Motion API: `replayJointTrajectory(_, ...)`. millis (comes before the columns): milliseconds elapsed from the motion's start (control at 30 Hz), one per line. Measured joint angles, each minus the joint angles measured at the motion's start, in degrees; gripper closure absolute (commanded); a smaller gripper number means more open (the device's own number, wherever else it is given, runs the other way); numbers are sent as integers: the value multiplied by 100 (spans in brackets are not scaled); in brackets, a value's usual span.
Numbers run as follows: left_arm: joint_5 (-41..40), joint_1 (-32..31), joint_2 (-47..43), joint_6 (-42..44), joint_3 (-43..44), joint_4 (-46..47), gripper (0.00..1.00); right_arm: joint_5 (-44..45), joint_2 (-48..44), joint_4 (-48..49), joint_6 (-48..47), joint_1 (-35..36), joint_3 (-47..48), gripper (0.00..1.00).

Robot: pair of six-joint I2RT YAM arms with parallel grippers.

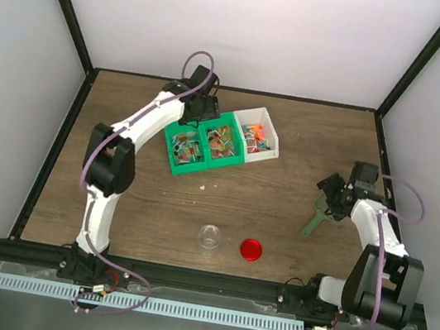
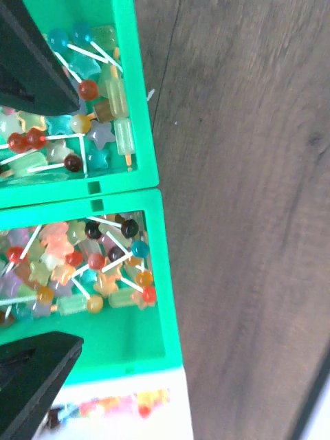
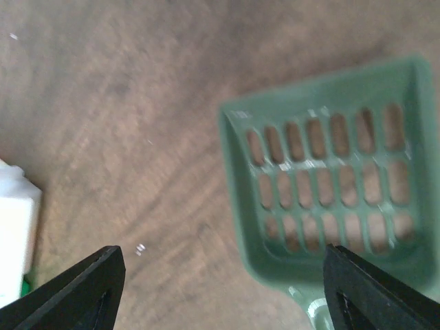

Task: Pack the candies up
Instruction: Move the storage box to the center of the board.

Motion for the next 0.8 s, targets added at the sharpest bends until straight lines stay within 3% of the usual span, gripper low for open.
replayJointTrajectory(67, -83, -7, -404, -2, -302, 190, 30, 17, -175, -236, 87, 7, -151, 20)
replayJointTrajectory(167, -92, -7, -852, -26, -601, 326, 38, 26, -535, -466, 210, 4, -387, 21)
replayJointTrajectory(433, -260, -275, -955, 240, -702, 24, 41, -225, -1318, -531, 225, 13, -754, 28)
replayJointTrajectory(567, -358, -713, -1814, 719, -1884, 190, 53, -369, -1318, -293, 153, 149, -754, 34)
replayJointTrajectory(667, -52, -925, -2920, 1040, -3034, 286, 53, -352, -1117, -225, 133, 411, -695, 34)
replayJointTrajectory(800, 590, -885, -4022, 1329, -3858, 481, 48, -225, -791, -179, 125, 1161, -505, 34)
